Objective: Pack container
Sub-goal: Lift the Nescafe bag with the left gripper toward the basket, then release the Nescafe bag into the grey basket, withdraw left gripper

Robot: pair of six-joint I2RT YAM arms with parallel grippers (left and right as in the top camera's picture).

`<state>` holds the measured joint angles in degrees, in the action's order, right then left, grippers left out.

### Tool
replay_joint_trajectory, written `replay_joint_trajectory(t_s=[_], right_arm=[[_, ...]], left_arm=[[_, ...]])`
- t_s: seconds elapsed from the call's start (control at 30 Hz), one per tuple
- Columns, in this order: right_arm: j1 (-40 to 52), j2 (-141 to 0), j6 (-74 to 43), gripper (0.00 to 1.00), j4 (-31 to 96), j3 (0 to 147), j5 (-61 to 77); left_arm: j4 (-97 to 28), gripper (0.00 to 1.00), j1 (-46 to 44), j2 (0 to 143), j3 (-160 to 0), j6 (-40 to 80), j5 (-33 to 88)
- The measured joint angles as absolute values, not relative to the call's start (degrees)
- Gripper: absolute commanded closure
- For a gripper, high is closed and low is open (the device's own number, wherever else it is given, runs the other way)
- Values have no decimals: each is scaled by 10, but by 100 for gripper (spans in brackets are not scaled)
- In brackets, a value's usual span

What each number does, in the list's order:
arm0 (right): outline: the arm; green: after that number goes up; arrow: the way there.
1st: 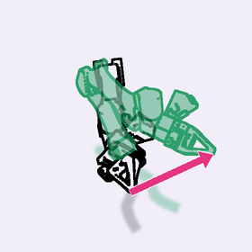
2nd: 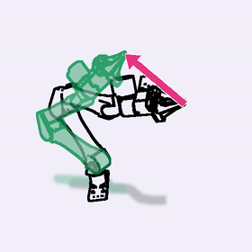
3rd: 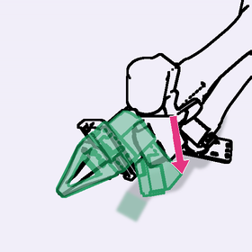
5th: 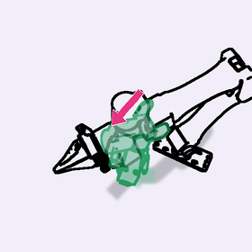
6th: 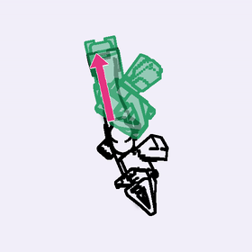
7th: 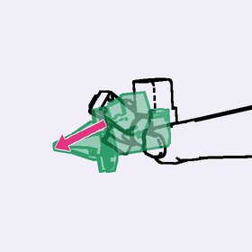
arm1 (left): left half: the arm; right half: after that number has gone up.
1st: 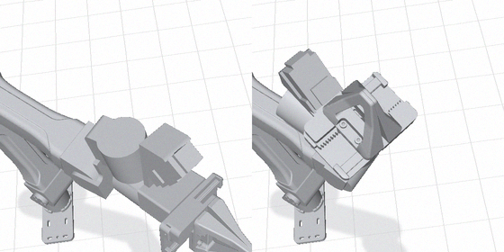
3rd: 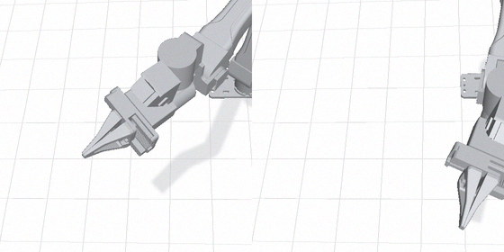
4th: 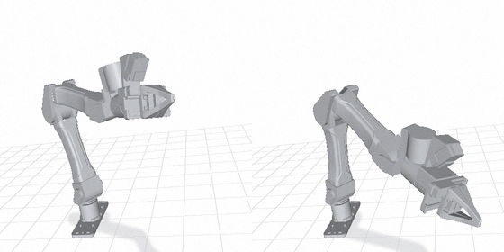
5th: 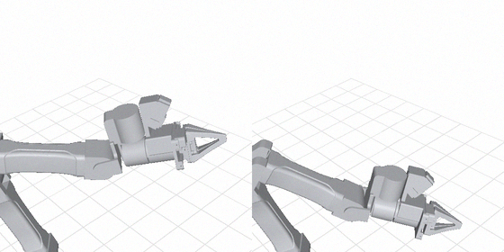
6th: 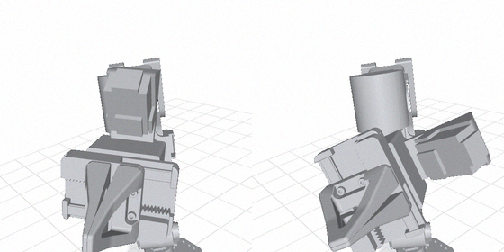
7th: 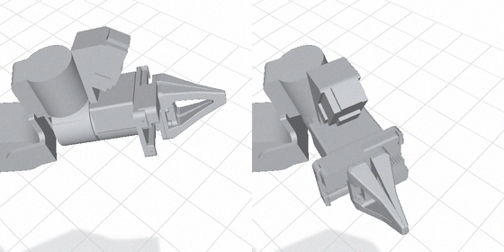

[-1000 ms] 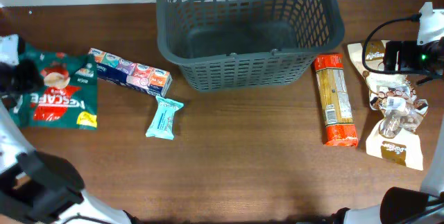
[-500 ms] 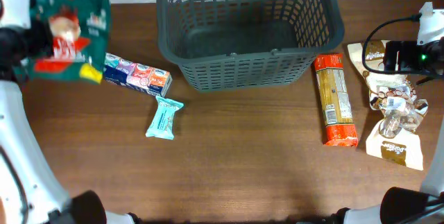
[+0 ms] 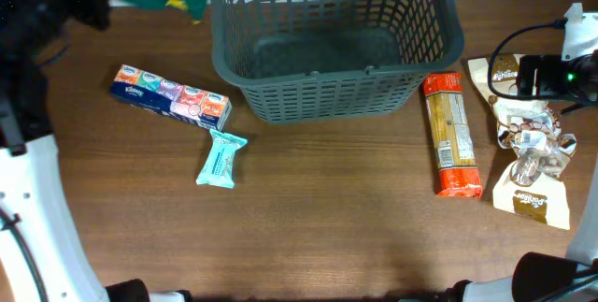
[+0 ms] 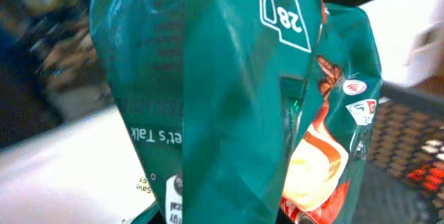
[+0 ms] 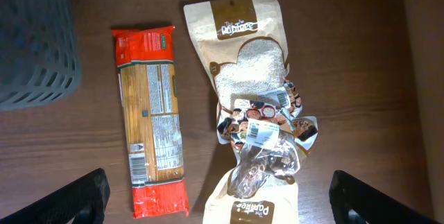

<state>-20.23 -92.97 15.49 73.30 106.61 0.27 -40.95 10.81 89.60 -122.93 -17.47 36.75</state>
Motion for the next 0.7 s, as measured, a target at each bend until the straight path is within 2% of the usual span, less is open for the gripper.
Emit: replay_joint_trajectory(t_s=[0.27,0.7], right_arm=[[-202,-930,155,1,733,1066,3],[-202,-930,155,1,733,1066,3]], left_arm=[[-372,99,3,946,-1230,-182,399],[-387,98,-108,1157,-1230,-191,362]])
